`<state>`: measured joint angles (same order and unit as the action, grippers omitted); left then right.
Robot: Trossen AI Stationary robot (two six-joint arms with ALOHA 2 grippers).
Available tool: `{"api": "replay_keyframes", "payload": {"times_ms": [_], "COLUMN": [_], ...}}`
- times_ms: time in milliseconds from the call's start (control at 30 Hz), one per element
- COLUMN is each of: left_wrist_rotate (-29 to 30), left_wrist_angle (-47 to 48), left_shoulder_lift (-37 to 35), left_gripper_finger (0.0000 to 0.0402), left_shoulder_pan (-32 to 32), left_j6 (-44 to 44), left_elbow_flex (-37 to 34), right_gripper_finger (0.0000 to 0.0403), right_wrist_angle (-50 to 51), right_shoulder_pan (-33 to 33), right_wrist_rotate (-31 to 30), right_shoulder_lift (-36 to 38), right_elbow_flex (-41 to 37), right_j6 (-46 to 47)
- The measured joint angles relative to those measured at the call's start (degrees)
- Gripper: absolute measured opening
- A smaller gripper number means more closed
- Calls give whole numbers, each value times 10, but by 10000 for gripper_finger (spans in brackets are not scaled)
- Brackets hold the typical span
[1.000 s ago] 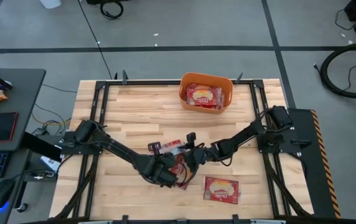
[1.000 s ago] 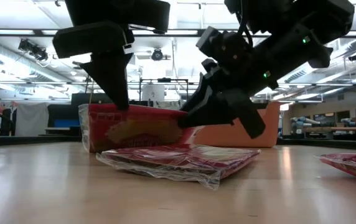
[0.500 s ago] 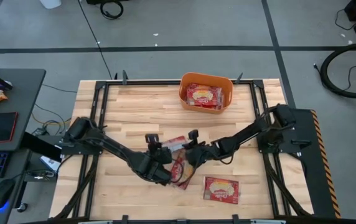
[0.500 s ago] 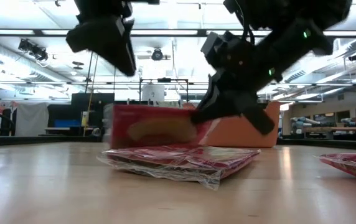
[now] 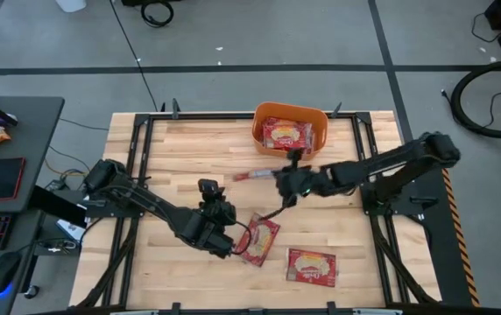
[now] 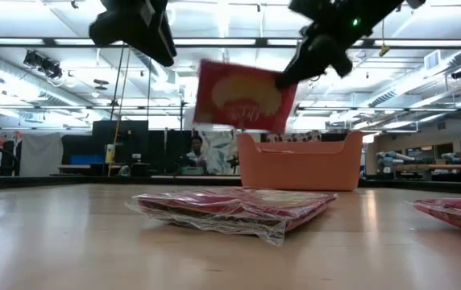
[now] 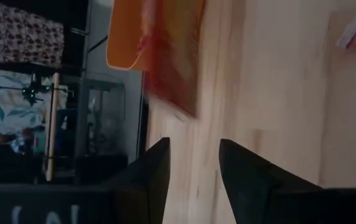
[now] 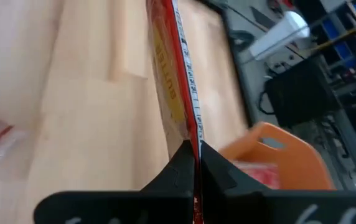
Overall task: Sort popcorn bags into baskets
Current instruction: Put the popcorn bag into the bin
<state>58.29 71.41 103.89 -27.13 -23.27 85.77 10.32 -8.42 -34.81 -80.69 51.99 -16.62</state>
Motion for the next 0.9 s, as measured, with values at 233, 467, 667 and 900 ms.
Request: {"api": "replay_keyframes", "payload": {"times_ms": [233,467,667,900], "left_wrist_rotate": [-7,-93,-167,-255], "left_wrist_angle": [-30,-192,-301,-453], "left_shoulder_lift": [-3,-36,-105,-203], "left_gripper_finger": [141,141,141,141], "left_shoulder_pan": [21,39,56,91], "left_j6": [48,161,209,256], "left_elbow_flex": [-15,-116,-185,-298], "right_gripper_finger": [5,5,7,8], "right_wrist_angle": [117,249,307,330], "right_shoulder_pan": [79,183,279,416], "right_wrist_rotate": [5,81,164,358], "right_shoulder_lift": [68,64,64,44], "right_elbow_flex": [48,123,146,147], "right_j6": [30,34,33,-13]}}
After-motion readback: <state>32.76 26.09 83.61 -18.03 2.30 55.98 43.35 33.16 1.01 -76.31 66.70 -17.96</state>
